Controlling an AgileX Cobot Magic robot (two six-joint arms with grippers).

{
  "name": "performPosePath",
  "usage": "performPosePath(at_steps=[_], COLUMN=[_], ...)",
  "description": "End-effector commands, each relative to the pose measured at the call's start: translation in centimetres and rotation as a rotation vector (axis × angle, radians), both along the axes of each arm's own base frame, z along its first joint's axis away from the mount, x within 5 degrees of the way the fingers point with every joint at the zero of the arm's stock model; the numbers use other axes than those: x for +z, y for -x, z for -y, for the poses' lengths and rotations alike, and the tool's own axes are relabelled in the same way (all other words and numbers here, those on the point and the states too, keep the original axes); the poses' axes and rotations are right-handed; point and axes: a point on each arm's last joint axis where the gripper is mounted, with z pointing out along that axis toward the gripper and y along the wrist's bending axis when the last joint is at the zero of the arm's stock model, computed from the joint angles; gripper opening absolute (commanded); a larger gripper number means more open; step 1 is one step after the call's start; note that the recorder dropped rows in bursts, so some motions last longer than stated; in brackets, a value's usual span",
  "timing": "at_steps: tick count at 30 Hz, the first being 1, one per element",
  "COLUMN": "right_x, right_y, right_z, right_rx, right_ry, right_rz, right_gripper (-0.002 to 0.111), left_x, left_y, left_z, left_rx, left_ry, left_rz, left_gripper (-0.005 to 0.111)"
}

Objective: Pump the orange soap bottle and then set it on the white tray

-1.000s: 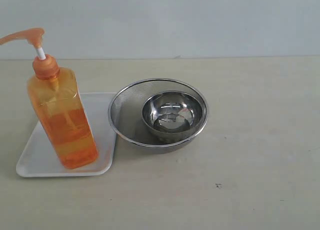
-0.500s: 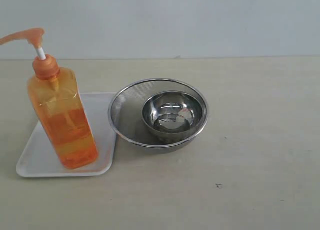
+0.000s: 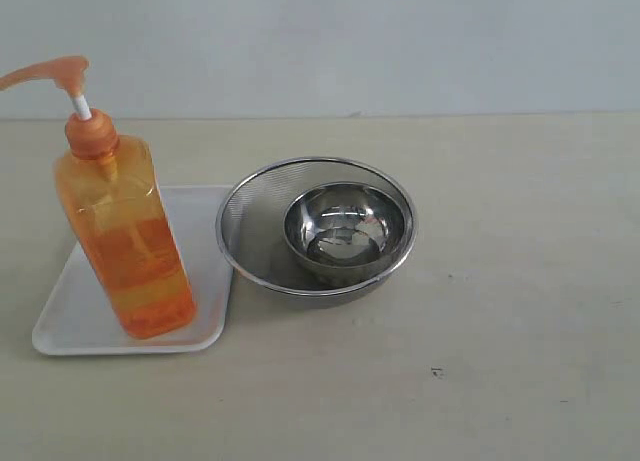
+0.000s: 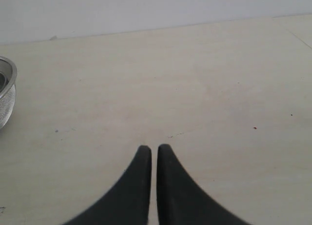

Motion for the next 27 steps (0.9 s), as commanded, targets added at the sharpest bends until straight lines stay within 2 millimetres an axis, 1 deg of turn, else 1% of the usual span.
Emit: performPosePath(at_steps=[1, 4, 11, 14, 16, 19, 22, 26, 27], right_x=[0.1, 0.1, 0.1, 0.1, 0.1, 0.1, 0.1, 0.1, 0.1], right_y=[0.0, 0.0, 0.0, 0.0, 0.0, 0.0, 0.0, 0.0, 0.0], right_z=[0.0, 0.0, 0.0, 0.0, 0.0, 0.0, 0.0, 0.0, 0.0], right_rx=[-0.004, -0.004, -0.004, -0.004, -0.004, -0.004, -0.004, -0.004, -0.004], right_ry=[0.0, 0.0, 0.0, 0.0, 0.0, 0.0, 0.0, 0.0, 0.0], right_rz=[0.014, 0.014, 0.014, 0.014, 0.014, 0.013, 0.013, 0.013, 0.013], right_gripper=[0.0, 0.0, 0.0, 0.0, 0.0, 0.0, 0.0, 0.0, 0.0], left_x=[-1.6, -3.1, -6.3, -6.9, -7.3, -8.4, -10.7, -14.8, -16.1], left_y=[-2.6, -3.1, -2.9, -3.0, -3.0, -3.0, -3.2, -3.0, -2.7], left_z=[0.7, 1.0, 1.6, 1.3, 1.4, 1.6, 1.5, 1.3, 1.3], left_rx=[-0.079, -0.107, -0.135, -0.098, -0.096, -0.11, -0.091, -0.067, -0.068], left_ry=[0.039, 0.025, 0.059, 0.069, 0.068, 0.055, 0.045, 0.085, 0.088], left_rz=[-0.067, -0.043, -0.054, -0.054, -0.062, -0.093, -0.16, -0.294, -0.337], left_gripper=[0.005, 0.005, 0.005, 0.005, 0.005, 0.005, 0.005, 0.005, 0.005])
